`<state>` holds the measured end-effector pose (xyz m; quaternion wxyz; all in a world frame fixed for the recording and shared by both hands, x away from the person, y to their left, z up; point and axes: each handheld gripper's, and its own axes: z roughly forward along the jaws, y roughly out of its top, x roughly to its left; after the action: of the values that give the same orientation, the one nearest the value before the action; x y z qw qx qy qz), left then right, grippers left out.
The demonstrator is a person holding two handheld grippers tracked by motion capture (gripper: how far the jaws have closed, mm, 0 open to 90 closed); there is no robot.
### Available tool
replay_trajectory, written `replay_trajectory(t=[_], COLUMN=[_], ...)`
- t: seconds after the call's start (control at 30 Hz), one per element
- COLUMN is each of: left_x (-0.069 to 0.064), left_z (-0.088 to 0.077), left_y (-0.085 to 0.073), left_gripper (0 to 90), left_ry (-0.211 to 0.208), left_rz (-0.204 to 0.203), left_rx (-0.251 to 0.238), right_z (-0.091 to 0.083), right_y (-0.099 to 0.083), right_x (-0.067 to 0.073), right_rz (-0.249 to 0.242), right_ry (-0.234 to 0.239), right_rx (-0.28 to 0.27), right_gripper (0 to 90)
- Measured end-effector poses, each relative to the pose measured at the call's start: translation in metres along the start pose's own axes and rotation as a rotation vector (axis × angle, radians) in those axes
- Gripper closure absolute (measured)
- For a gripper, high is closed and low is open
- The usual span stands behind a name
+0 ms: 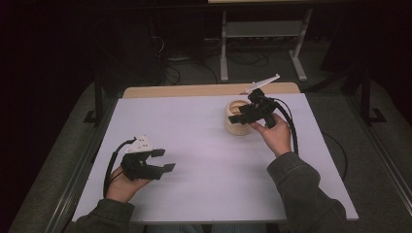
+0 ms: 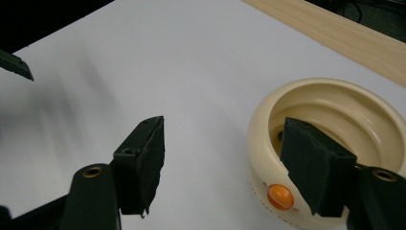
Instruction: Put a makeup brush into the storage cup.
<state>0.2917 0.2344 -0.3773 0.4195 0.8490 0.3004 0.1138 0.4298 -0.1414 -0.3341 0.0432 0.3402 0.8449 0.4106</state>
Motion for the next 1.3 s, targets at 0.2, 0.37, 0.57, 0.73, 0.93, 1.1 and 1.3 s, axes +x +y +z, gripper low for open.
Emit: replay_trajectory(t=[0.2,0.37,0.57,0.73,0.93,1.1,1.3], left_x=[0.001,0.001,0.001,0.001,0.002,0.002,0.003], left_z=[-0.001,-0.001,-0.002,-0.003,-0.003,-0.003,-0.003], left_y=[0.000,0.000,0.000,0.000,-0.001,-0.001,-0.002], left_gripper=[33.7,33.7,33.6,33.4,33.0,32.5,31.6], left_ry=[0.003,0.004,0.006,0.008,0.013,0.015,0.018], left_rz=[-0.004,-0.006,-0.001,-0.003,-0.008,-0.005,-0.003], left_rx=[-0.002,-0.004,-0.003,-0.004,-0.006,-0.004,0.001], right_z=[0.000,-0.001,-0.003,-0.004,-0.005,-0.005,-0.004], right_y=[-0.002,-0.005,-0.012,-0.018,-0.023,-0.032,-0.043], right_x=[0.004,0.006,0.007,0.013,0.019,0.023,0.028], right_rz=[-0.003,-0.012,-0.002,-0.013,-0.033,-0.039,-0.053], right_ry=[0.011,0.017,0.037,0.038,0.039,0.040,0.038], right_rx=[-0.001,-0.009,-0.026,-0.036,-0.031,-0.036,-0.017], right_gripper=[30.4,30.2,29.6,29.5,29.4,28.4,27.4])
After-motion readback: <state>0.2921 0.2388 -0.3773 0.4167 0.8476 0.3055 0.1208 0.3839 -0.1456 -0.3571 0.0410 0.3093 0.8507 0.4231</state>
